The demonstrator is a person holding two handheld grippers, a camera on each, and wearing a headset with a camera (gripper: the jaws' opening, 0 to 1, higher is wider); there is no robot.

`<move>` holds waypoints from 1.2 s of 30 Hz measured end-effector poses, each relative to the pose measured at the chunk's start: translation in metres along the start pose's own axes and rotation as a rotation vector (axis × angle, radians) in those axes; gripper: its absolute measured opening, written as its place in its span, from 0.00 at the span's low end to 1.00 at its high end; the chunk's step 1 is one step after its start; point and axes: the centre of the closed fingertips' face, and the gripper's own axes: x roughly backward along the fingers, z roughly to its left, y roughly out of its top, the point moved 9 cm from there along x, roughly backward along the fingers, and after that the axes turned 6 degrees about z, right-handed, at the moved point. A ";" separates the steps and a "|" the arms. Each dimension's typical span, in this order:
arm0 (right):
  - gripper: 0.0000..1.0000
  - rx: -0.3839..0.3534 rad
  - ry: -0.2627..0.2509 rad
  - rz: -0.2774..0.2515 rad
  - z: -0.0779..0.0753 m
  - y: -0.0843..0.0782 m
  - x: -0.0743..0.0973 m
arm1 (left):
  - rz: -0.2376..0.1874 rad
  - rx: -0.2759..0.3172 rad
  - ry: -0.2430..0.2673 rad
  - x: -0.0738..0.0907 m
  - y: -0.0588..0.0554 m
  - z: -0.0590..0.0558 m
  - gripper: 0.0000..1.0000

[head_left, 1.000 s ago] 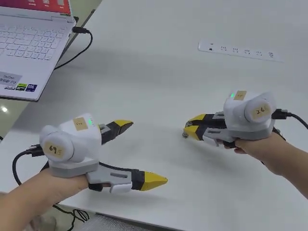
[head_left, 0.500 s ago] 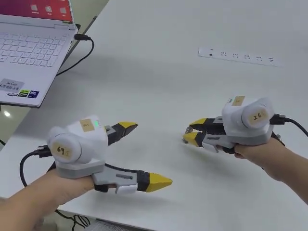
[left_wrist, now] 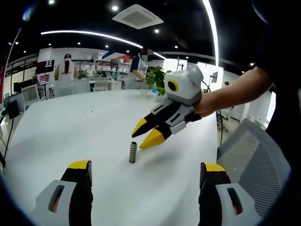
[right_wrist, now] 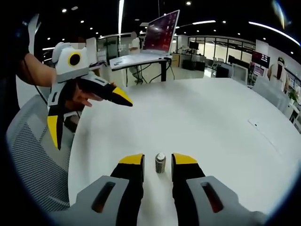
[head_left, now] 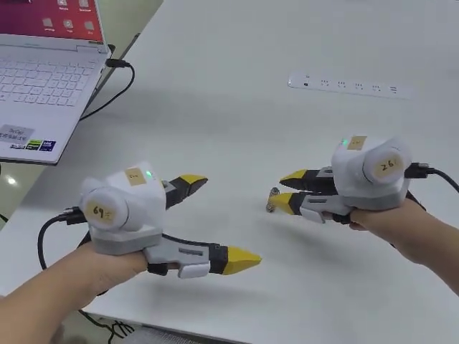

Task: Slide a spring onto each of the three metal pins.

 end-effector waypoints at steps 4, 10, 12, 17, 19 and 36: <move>0.23 0.016 0.004 -0.013 0.005 0.000 0.011 | 0.000 -0.007 0.000 -0.002 0.004 -0.003 0.92; 0.28 0.015 0.016 -0.056 0.012 -0.003 0.031 | 0.000 -0.014 -0.003 -0.005 0.009 -0.009 0.93; 0.29 0.015 0.015 -0.062 0.012 -0.008 0.040 | 0.001 -0.017 -0.005 -0.006 0.010 -0.011 0.93; 0.32 0.012 -0.004 -0.061 0.009 -0.019 0.057 | 0.000 -0.021 -0.008 -0.011 0.013 -0.016 0.94; 0.34 0.005 -0.015 -0.070 0.008 -0.023 0.064 | 0.002 -0.022 -0.010 -0.012 0.013 -0.017 0.94; 0.52 -0.047 -0.050 -0.137 0.011 -0.058 0.111 | 0.000 -0.034 -0.021 -0.025 0.019 -0.029 0.97</move>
